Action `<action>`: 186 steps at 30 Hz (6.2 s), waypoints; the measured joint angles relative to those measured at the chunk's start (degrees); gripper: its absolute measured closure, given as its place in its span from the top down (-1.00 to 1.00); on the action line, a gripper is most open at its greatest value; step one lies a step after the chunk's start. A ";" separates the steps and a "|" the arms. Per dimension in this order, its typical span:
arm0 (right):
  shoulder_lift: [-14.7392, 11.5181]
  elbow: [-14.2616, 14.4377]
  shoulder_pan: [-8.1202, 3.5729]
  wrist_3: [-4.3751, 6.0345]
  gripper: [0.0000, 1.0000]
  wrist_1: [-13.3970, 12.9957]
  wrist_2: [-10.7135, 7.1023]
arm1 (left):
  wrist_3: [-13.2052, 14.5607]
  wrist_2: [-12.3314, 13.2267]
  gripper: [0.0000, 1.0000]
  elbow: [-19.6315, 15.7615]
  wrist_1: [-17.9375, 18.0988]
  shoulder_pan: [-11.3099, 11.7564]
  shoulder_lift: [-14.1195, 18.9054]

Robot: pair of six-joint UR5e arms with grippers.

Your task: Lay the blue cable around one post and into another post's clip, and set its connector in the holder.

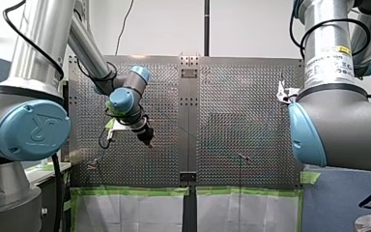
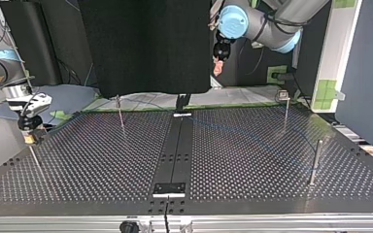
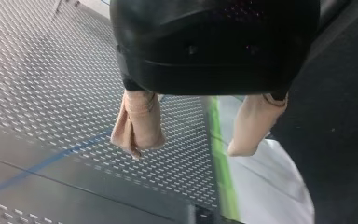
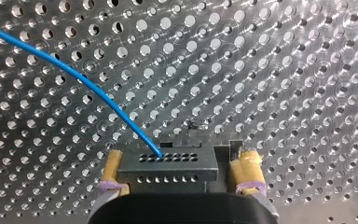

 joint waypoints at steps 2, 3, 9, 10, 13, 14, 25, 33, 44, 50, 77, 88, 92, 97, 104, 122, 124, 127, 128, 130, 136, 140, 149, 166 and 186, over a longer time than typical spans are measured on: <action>0.00 0.00 0.00 0.00 1.00 0.00 0.00 | -0.97 -0.26 1.00 -1.22 1.23 -0.14 -1.16; 0.00 0.00 0.00 0.00 1.00 0.00 0.00 | -1.23 -0.32 1.00 -1.76 1.76 -0.16 -1.53; 0.00 0.00 0.00 0.00 1.00 0.00 0.00 | -1.73 -0.40 1.00 -5.01 5.03 -0.06 -2.37; 0.00 0.00 0.00 0.00 1.00 0.00 0.00 | -1.72 -0.39 1.00 -5.47 5.47 -0.04 -2.38; 0.00 0.00 0.00 0.00 1.00 0.00 0.01 | -1.69 -0.37 1.00 -7.05 7.06 0.02 -2.43; 0.00 0.00 0.00 0.00 1.00 0.00 0.00 | -1.68 -0.37 1.00 -7.71 7.70 0.06 -2.42; 0.00 0.00 0.00 0.00 1.00 0.00 0.00 | -1.72 -0.44 1.00 -13.08 13.08 0.26 -2.48; 0.00 0.00 0.00 0.00 1.00 0.00 0.00 | -3.17 -0.44 1.00 -16.77 16.81 0.43 -2.46; 0.00 0.00 0.00 0.00 1.00 0.00 0.00 | -5.57 -0.32 1.00 -16.82 22.15 0.47 -2.49; 0.00 0.00 0.00 0.00 1.00 0.00 0.00 | -6.06 -0.62 1.00 -16.35 25.11 0.51 -2.50; 0.00 0.00 0.00 0.00 1.00 -0.01 0.00 | -3.45 -1.07 1.00 -16.32 38.11 0.69 -2.50; 0.00 0.00 0.00 0.00 1.00 0.00 0.00 | 0.29 -1.44 1.00 -16.35 43.60 1.37 -2.50; 0.00 0.00 0.00 0.00 1.00 0.00 0.00 | 1.96 -1.70 1.00 -16.36 45.47 1.64 -2.50; 0.00 0.00 0.00 0.00 1.00 0.00 0.00 | 3.78 -1.90 1.00 -16.38 47.84 2.00 -2.50; 0.00 0.00 0.00 0.00 1.00 0.00 0.00 | 7.11 -4.03 1.00 -16.41 51.27 2.13 -2.50; 0.00 0.00 0.00 0.00 1.00 0.00 0.00 | 10.91 -6.46 1.00 -16.49 54.93 2.18 -2.50; 0.00 0.00 0.00 0.00 1.00 0.00 0.00 | 11.10 -6.62 1.00 -16.49 54.66 2.19 -2.50; 0.00 0.00 0.00 0.00 1.00 0.00 0.00 | 11.26 -6.73 1.00 -16.49 54.42 2.19 -2.50; 0.00 0.00 0.00 0.00 1.00 0.00 0.00 | 11.30 -6.75 1.00 -16.49 54.38 2.19 -2.50; 0.00 0.00 0.00 0.00 1.00 0.00 0.00 | 11.32 -6.76 1.00 -16.49 54.35 2.19 -2.50; 0.00 0.00 0.00 0.00 1.00 0.00 0.00 | 11.34 -6.85 1.00 -16.49 54.33 2.19 -2.50; 0.00 0.00 0.00 0.00 1.00 0.00 0.00 | 11.34 -6.86 1.00 -16.49 54.32 2.19 -2.50; 0.00 0.00 0.00 0.00 1.00 0.00 0.01 | 11.34 -6.86 1.00 -16.49 54.32 2.19 -2.50; 0.00 0.00 0.00 0.00 1.00 -0.01 0.00 | 11.34 -6.86 1.00 -16.49 54.32 2.19 -2.50; 0.00 0.00 0.00 0.00 1.00 0.00 0.00 | 11.34 -6.86 1.00 -16.49 54.32 2.19 -2.50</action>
